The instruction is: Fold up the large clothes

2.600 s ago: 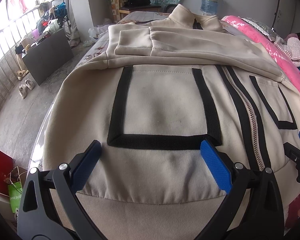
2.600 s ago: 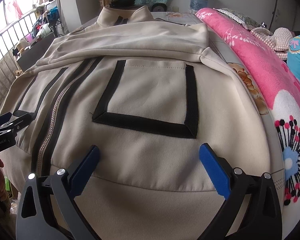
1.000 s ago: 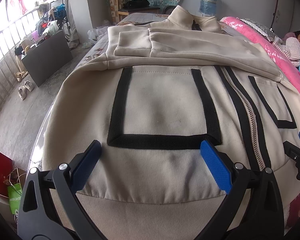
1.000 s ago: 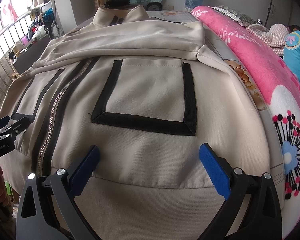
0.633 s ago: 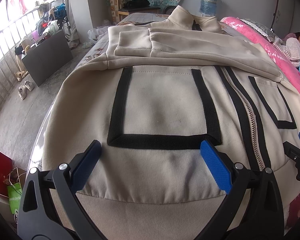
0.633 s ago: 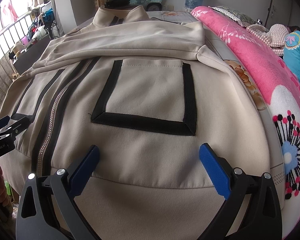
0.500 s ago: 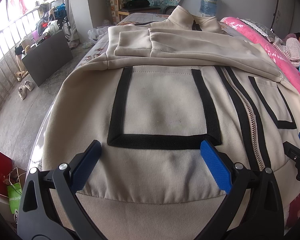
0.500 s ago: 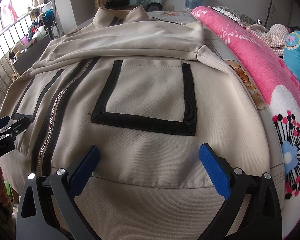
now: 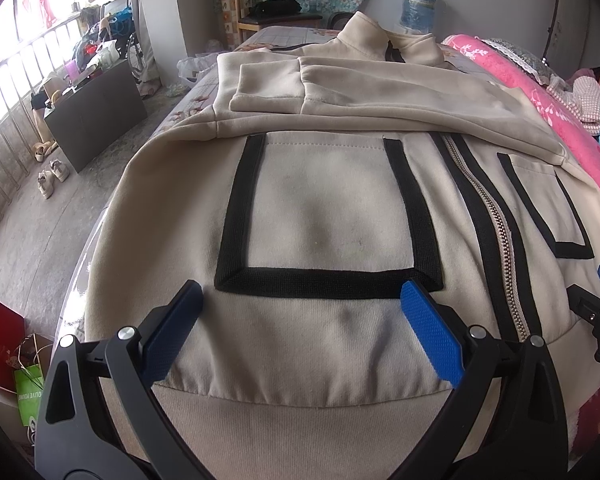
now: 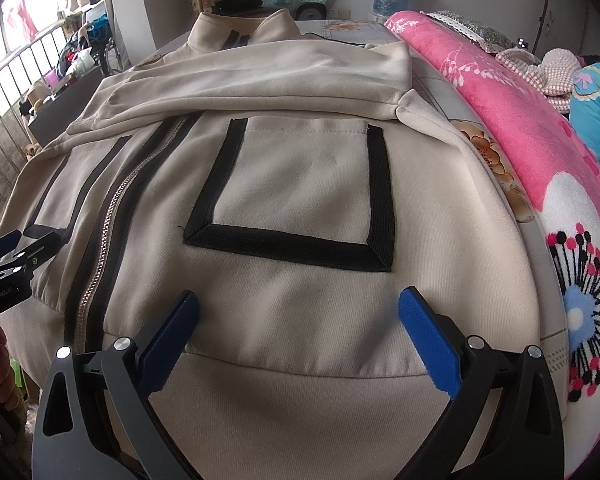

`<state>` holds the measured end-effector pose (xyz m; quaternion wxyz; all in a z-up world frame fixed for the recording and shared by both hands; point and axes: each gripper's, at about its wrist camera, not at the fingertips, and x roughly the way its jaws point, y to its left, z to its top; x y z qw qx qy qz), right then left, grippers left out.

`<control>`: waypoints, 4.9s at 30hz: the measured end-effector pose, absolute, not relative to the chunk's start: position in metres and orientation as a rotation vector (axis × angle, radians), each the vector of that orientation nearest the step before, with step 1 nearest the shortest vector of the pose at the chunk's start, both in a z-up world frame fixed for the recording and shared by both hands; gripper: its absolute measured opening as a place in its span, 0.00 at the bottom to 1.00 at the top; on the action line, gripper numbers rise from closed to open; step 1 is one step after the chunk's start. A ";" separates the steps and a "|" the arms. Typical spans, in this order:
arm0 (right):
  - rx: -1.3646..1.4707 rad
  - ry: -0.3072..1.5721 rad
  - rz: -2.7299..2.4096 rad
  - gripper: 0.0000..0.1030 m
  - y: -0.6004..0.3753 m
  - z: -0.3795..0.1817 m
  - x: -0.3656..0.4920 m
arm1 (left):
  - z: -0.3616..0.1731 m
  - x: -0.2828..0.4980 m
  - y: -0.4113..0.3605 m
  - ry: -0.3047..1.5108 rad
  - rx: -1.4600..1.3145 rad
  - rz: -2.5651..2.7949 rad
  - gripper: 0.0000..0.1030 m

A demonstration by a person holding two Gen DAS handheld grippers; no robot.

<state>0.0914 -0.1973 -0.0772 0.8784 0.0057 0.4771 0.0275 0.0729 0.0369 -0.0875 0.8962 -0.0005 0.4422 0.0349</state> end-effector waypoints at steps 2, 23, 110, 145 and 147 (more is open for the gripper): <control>0.025 0.993 0.100 0.94 -0.197 -0.072 0.089 | -0.088 0.073 0.037 0.916 -0.001 0.072 0.94; -0.049 0.948 0.220 0.94 -0.169 -0.078 0.068 | -0.083 0.072 0.043 0.894 -0.012 0.069 0.93; -0.046 0.982 0.267 0.94 -0.196 -0.042 0.052 | -0.045 -0.013 0.074 0.842 0.137 0.053 0.07; 0.363 1.144 0.074 0.17 -0.299 -0.076 -0.010 | -0.060 0.008 0.068 0.909 0.159 0.101 0.07; 0.360 1.142 0.073 0.11 -0.300 -0.074 -0.011 | -0.060 0.008 0.068 0.911 0.160 0.101 0.07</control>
